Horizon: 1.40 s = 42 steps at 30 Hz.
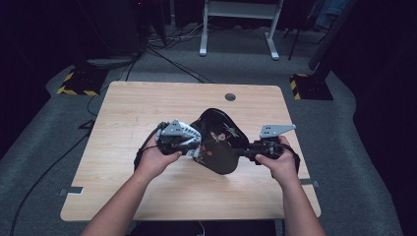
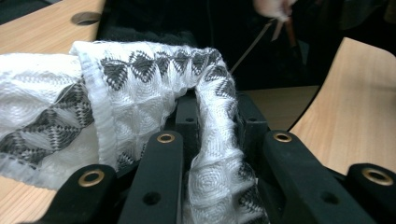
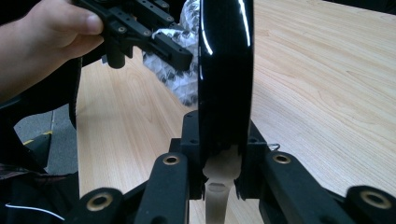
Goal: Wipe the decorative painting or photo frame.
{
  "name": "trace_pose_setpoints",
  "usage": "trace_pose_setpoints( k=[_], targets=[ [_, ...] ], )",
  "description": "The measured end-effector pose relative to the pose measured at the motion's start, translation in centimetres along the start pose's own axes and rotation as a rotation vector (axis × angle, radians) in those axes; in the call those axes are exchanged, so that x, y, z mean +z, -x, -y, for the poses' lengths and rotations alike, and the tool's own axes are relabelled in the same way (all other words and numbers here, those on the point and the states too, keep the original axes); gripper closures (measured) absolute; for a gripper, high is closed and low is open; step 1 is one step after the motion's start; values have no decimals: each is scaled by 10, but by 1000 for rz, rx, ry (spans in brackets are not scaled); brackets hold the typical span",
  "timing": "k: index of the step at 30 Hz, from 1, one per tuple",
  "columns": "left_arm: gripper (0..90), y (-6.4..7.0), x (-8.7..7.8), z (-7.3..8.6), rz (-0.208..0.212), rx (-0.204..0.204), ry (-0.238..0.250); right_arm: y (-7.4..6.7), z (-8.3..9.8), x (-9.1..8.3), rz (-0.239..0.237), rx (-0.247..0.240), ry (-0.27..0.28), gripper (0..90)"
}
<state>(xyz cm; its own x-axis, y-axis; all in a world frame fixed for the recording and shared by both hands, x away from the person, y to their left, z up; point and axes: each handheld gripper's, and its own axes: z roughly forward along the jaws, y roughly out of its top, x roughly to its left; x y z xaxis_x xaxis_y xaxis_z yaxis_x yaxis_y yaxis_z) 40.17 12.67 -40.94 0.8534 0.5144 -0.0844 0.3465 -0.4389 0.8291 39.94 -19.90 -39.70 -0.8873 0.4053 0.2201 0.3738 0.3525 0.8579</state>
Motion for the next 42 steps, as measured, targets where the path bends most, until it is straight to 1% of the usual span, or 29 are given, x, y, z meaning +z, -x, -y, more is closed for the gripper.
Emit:
trace_pose_setpoints(
  k=[4,7,12,13,14,15,16,19,20,23,28,34,35,36,37,39,42],
  targets=[
    [761,15,9,-8,41,28,12,-1,0,0,0,0,0,780],
    [761,25,15,-15,60,54,8,0,0,0,1,1,0,781],
    [760,39,24,-22,99,78,15,0,0,0,2,-2,-1,783],
    [760,39,24,-22,99,78,15,0,0,0,3,-4,-1,783],
    [760,43,27,-23,102,92,12,0,0,0,2,-5,0,784],
    [760,43,27,-23,102,92,12,0,0,0,3,-5,-1,785],
    [761,43,27,-22,99,102,15,0,0,0,3,-4,-3,784],
    [762,40,26,-20,97,96,13,0,0,0,0,-3,-1,784],
    [762,36,23,-17,82,92,6,0,0,0,0,-4,-3,784],
    [762,29,19,-13,66,77,3,0,0,0,1,-5,-2,783],
    [763,17,13,-6,65,49,9,0,0,-1,-1,-4,-4,783],
    [763,2,4,2,37,20,5,1,0,-2,-8,-1,-4,781],
    [763,2,4,2,37,20,5,1,0,-2,-8,-1,-4,781],
    [763,-3,2,5,27,7,6,2,1,-3,-11,1,-5,780],
    [762,-3,2,5,27,7,6,3,1,-3,-10,-3,-5,780],
    [762,-9,0,9,8,-3,-2,3,1,-5,-11,0,-7,780],
    [762,-14,-1,11,-5,-10,-7,4,1,-6,-10,1,-7,778]
  ],
)
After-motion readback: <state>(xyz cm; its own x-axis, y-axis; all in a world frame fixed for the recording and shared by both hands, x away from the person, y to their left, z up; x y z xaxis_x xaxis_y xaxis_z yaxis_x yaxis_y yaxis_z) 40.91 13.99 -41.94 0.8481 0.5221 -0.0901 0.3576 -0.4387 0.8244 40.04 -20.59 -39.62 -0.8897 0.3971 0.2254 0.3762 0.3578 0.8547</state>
